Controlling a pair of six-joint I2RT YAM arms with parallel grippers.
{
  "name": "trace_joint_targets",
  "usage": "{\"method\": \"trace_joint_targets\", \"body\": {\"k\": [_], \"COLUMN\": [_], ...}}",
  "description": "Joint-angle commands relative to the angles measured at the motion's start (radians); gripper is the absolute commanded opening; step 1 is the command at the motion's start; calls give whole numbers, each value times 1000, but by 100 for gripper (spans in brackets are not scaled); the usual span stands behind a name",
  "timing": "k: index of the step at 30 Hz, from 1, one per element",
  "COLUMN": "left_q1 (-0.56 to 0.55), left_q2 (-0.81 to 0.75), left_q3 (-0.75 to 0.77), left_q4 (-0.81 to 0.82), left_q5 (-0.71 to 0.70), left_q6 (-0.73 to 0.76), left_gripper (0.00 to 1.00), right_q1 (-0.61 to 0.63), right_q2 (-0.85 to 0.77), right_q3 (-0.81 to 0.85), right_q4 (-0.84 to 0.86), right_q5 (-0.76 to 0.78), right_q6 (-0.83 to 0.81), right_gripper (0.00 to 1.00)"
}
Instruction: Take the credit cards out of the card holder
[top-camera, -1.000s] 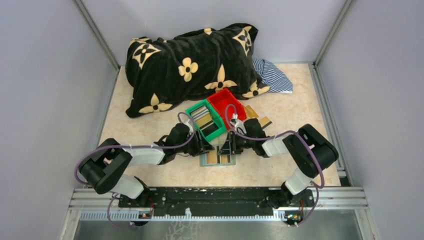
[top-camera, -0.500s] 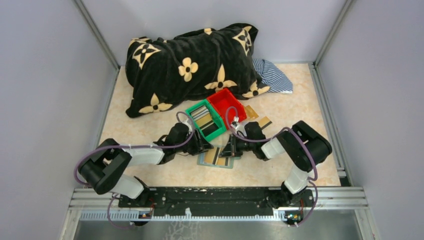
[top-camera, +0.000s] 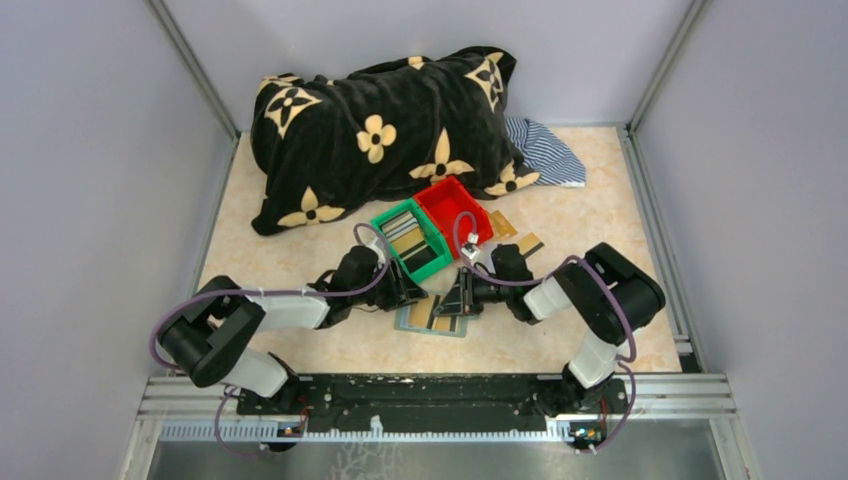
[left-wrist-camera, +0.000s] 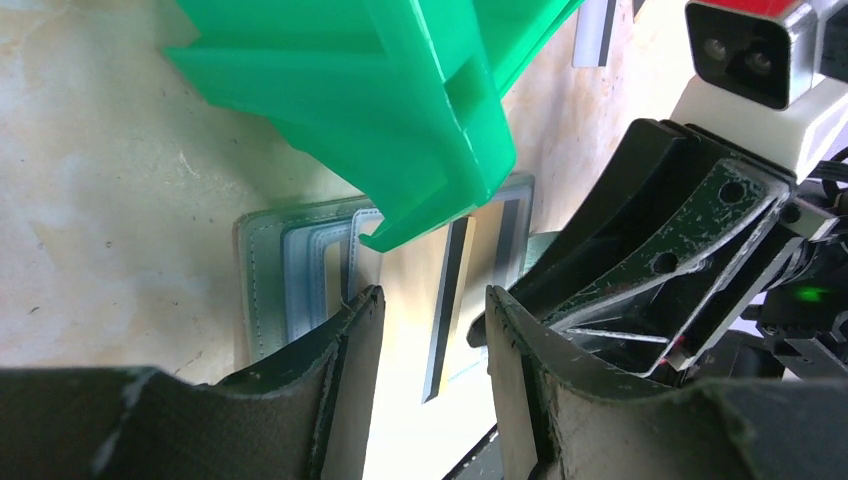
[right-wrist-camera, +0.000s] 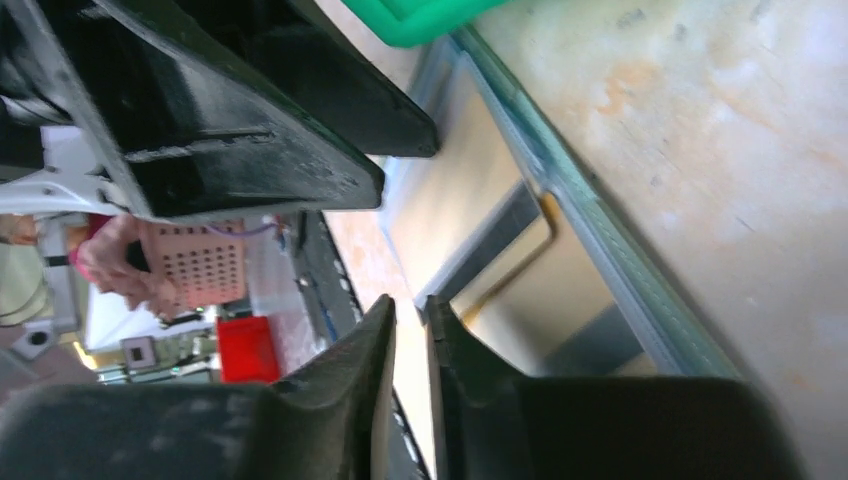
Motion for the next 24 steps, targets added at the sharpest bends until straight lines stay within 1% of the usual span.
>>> {"method": "trace_joint_targets", "body": {"k": [1, 4, 7, 10, 12, 18, 24], "left_q1": [-10, -10, -10, -10, -10, -10, -10], "left_q2": [52, 71, 102, 120, 118, 108, 125], "left_q3": [-39, -45, -58, -76, -86, -104, -114], "left_q4": [-116, -86, -23, 13, 26, 41, 67], "left_q5": [-6, 12, 46, 57, 55, 54, 66], "left_q6": [29, 16, -6, -21, -27, -41, -46], "left_gripper": [50, 50, 50, 49, 50, 49, 49], "right_q1": [16, 24, 24, 25, 26, 64, 76], "right_q2": [-109, -168, -201, -215, -210, -181, -161], "right_q3": [33, 49, 51, 47, 49, 86, 90], "right_q4": [-224, -376, -439, -460, -461, -502, -487], "right_q5": [85, 139, 163, 181, 185, 206, 207], "right_q6": [-100, -155, -163, -165, -163, -169, -156], "right_gripper": [28, 43, 55, 65, 67, 67, 67]}}
